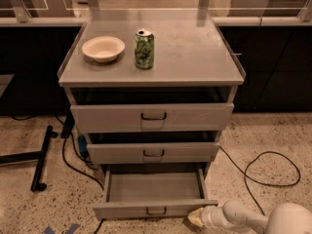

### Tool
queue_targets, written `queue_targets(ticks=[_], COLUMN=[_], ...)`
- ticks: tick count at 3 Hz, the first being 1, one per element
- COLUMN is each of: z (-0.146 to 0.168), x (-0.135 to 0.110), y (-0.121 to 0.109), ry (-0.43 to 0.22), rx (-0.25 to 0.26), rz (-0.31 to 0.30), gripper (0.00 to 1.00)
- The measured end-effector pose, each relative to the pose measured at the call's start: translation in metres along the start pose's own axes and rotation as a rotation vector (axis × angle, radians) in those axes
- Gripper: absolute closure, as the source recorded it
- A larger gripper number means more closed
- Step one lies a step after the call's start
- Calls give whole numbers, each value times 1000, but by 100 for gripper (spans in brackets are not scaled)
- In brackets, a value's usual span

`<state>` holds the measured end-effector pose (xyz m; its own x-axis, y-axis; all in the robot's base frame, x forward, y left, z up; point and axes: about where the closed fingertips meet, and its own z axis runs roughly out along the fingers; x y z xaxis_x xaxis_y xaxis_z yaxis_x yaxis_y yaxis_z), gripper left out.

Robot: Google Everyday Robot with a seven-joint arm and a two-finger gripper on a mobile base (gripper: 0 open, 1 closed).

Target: Close bottom drawer

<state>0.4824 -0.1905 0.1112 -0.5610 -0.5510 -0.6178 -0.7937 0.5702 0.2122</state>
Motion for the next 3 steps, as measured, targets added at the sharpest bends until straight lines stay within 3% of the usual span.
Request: queue_targets(ticks=[1, 3], z=[1, 2], x=[-21, -69], y=[-23, -52], ry=[-41, -121], rx=[58, 130], rz=[8, -36], gripper=[63, 15])
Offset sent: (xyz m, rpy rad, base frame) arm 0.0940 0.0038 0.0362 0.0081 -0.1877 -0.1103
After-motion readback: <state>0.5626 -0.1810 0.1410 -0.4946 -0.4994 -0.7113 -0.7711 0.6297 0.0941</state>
